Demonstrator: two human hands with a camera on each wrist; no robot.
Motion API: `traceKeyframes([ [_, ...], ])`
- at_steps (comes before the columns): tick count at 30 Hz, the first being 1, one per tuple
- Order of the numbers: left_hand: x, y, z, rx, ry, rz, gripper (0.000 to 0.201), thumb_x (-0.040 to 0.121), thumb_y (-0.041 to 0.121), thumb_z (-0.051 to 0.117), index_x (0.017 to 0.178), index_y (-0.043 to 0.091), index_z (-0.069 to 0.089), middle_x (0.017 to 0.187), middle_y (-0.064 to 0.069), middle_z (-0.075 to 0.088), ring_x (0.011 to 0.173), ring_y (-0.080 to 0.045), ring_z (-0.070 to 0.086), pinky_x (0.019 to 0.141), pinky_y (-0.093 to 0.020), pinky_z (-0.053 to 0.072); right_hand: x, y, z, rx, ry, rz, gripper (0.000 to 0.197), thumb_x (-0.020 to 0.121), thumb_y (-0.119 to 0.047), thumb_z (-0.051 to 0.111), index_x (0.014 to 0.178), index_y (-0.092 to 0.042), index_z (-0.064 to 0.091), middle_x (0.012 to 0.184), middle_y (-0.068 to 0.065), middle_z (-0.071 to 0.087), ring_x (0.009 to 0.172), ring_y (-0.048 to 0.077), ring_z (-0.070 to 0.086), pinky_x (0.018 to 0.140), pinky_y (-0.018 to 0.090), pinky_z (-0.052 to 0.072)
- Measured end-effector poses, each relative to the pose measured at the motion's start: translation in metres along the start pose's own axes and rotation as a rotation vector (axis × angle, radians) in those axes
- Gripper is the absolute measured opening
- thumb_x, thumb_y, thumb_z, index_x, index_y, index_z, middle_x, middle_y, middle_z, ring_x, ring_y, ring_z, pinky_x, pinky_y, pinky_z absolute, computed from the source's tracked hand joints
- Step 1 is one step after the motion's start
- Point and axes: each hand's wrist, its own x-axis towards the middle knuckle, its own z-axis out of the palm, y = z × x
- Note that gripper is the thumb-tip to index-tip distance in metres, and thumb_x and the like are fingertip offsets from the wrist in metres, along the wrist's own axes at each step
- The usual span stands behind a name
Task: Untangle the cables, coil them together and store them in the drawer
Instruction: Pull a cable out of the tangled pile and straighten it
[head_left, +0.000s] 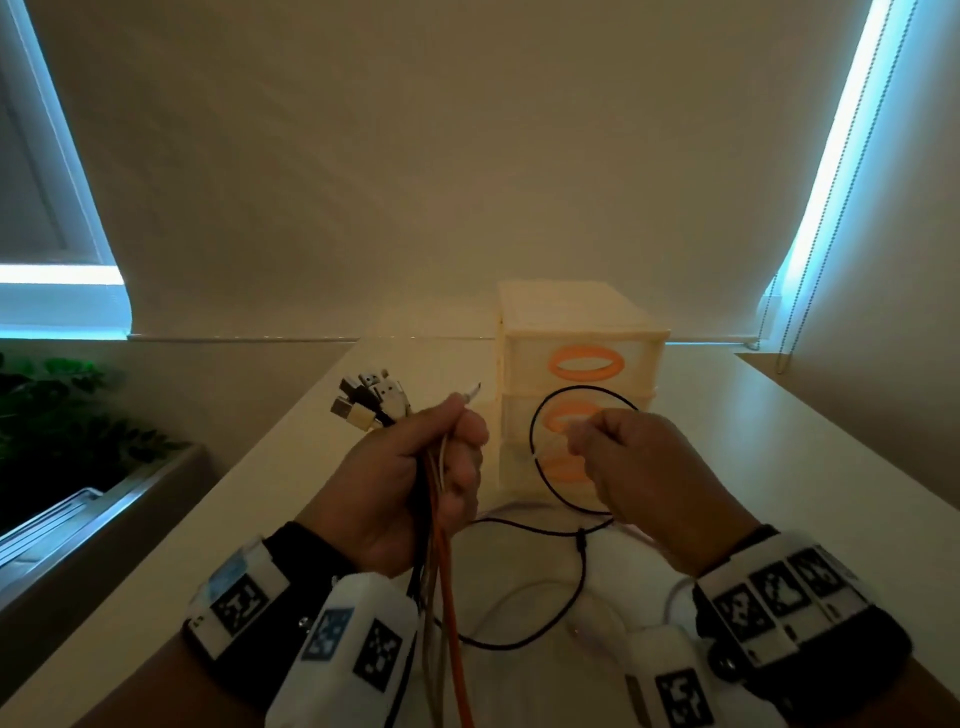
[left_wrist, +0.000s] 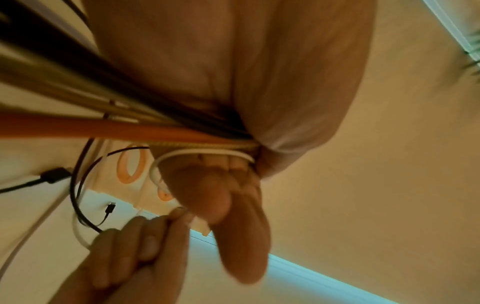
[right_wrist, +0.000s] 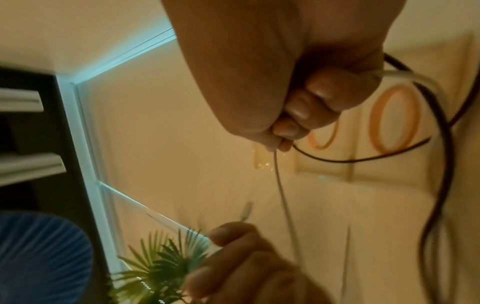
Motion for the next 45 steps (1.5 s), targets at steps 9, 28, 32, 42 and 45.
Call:
traceKeyframes([
  [9,0.001,-0.009,0.008,0.143,0.144,-0.035,0.044,0.104,0.029,0.047,0.107,-0.007,0.072,0.103,-0.025,0.073,0.085,-0.032,0.074,0.077,-0.037,0.063,-0.015,-0.046,0.018,0.06,-0.11,-0.234,0.026,0.098,-0.027,0.057,0.081,-0.014,0.072,0.054,-0.004,0.064,0.044,0.0,0.053,0.05,0.016,0.043],
  [28,0.004,0.018,-0.011,-0.522,0.32,0.138,0.037,0.104,0.029,0.051,0.116,0.0,0.069,0.102,-0.011,0.077,0.083,-0.02,0.077,0.066,-0.023,0.062,-0.022,0.01,0.029,-0.12,-0.489,-0.163,0.037,0.104,-0.036,0.044,0.077,-0.019,0.063,0.057,-0.011,0.052,0.054,0.005,0.047,0.058,0.021,0.04],
  [32,0.004,0.013,-0.006,-0.514,0.268,0.176,0.041,0.104,0.029,0.05,0.105,-0.003,0.075,0.103,-0.014,0.077,0.093,-0.027,0.076,0.07,-0.03,0.063,-0.016,0.016,0.03,-0.229,-0.433,-0.184,0.038,0.103,-0.036,0.046,0.078,-0.019,0.068,0.056,-0.014,0.051,0.054,-0.001,0.045,0.059,0.019,0.038],
  [42,-0.009,0.005,0.009,-0.026,0.002,0.01,0.045,0.098,0.031,0.048,0.084,0.002,0.078,0.061,-0.005,0.067,0.035,-0.009,0.049,0.036,-0.017,0.04,-0.005,0.007,0.007,-0.24,0.022,-0.219,0.05,0.083,-0.052,0.07,0.061,-0.009,0.057,0.049,-0.005,0.046,0.049,0.0,0.048,0.052,0.012,0.038],
  [45,-0.012,-0.002,0.012,0.3,-0.051,-0.073,0.047,0.099,0.033,0.046,0.087,0.002,0.079,0.067,-0.015,0.071,0.038,-0.017,0.054,0.042,-0.024,0.037,-0.006,0.002,0.008,-0.154,0.08,-0.294,0.048,0.085,-0.049,0.069,0.073,-0.003,0.06,0.06,0.005,0.056,0.055,0.012,0.05,0.056,0.024,0.045],
])
